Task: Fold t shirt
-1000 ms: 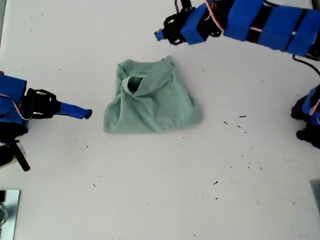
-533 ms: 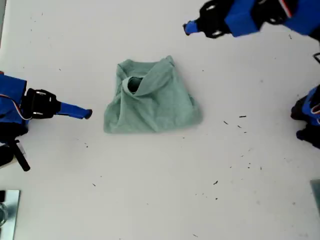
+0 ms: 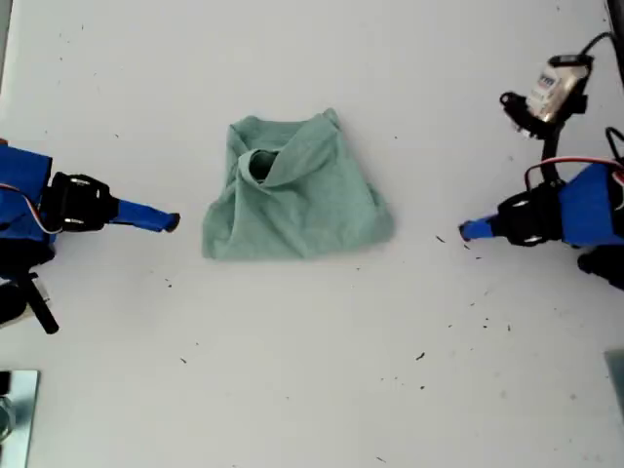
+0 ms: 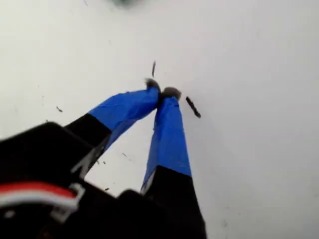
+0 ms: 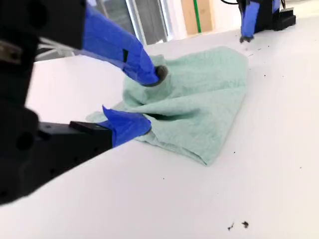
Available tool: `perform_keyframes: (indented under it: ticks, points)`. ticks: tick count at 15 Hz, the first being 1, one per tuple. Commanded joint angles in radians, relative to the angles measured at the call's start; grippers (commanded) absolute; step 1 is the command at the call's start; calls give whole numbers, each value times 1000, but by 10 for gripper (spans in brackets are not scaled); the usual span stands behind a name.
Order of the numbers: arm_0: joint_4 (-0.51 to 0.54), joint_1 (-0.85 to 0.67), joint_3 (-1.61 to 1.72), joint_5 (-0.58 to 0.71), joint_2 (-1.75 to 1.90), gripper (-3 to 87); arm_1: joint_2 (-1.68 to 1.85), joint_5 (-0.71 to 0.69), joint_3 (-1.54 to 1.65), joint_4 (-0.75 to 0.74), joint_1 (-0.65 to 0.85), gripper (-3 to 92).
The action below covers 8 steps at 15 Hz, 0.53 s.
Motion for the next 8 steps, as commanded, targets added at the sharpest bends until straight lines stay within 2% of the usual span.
perform_keyframes:
  ticks: [1, 3, 4, 5, 6, 8]
  points:
    - [-23, -21, 12, 3, 8, 120, -6, 190, 81, 83, -21, 35]
    - [-23, -21, 12, 3, 8, 120, 44, 265, 84, 74, -21, 56]
    - [-23, -21, 12, 3, 8, 120, 44, 112, 84, 74, -9, 57]
    - [-23, -21, 12, 3, 8, 120, 44, -184, 84, 74, -6, 58]
    - [-23, -21, 12, 3, 8, 120, 44, -387, 81, 80, 0, 56]
    - [-23, -21, 12, 3, 8, 120, 44, -379, 81, 80, -8, 51]
